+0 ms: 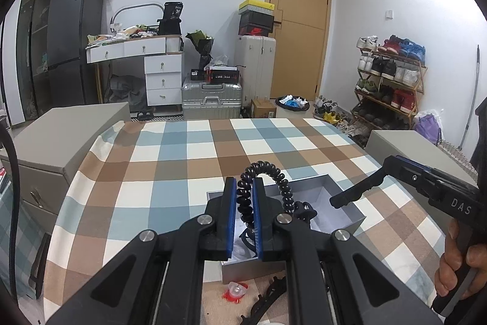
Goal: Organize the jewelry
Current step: 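Carry the beaded bracelet with the left gripper over the grey box, then open the left gripper to release the bracelet into the box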
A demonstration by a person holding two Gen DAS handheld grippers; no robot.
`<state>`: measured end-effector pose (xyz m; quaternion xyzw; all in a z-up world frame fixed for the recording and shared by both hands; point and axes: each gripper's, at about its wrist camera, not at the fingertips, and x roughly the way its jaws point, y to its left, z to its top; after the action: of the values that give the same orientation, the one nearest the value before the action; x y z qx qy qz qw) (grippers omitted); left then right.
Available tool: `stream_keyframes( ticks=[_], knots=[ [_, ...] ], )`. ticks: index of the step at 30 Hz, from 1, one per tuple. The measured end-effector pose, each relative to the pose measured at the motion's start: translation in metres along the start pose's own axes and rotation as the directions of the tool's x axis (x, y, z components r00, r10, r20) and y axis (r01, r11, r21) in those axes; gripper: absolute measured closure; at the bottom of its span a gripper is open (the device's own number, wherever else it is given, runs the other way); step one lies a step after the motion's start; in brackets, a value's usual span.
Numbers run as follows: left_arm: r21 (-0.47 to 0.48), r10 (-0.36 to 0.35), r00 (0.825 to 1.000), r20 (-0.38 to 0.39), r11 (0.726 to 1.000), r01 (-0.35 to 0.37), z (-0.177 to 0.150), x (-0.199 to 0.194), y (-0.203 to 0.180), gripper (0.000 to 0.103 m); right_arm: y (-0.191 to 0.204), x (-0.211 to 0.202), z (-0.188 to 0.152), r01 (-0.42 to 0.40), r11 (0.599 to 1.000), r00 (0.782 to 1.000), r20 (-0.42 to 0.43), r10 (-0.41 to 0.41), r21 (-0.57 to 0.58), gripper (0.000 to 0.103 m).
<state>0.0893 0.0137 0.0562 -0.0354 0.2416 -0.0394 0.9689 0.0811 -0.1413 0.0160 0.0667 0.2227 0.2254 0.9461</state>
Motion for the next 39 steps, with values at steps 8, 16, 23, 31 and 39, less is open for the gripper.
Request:
stream_keyframes(
  ticks=[8,16,23,31,39],
  knots=[
    [0.013,0.021,0.999,-0.033,1.000,-0.021,-0.005,0.015,-0.002,0.097,0.000,0.018,-0.006,0.005,1.000,0.999,-0.047,-0.005,-0.003,0.071],
    [0.010,0.039,0.997,-0.066,0.999,-0.038,-0.011,0.026,-0.002,0.097,-0.004,0.030,-0.014,-0.012,1.000,0.995,-0.097,0.014,0.018,0.071],
    [0.026,0.044,0.996,-0.076,0.999,-0.042,-0.015,0.028,-0.005,0.097,0.001,0.037,-0.020,-0.025,1.000,0.992,-0.123,0.027,0.018,0.071],
    [0.036,0.053,0.994,-0.092,0.998,-0.049,-0.018,0.034,-0.007,0.097,0.010,0.046,-0.026,-0.030,1.000,0.987,-0.156,0.029,-0.003,0.071],
    [0.044,0.052,0.992,-0.113,0.998,-0.047,-0.022,0.038,-0.007,0.097,0.014,0.056,-0.033,-0.037,0.999,0.975,-0.219,0.035,-0.002,0.069]
  ],
)
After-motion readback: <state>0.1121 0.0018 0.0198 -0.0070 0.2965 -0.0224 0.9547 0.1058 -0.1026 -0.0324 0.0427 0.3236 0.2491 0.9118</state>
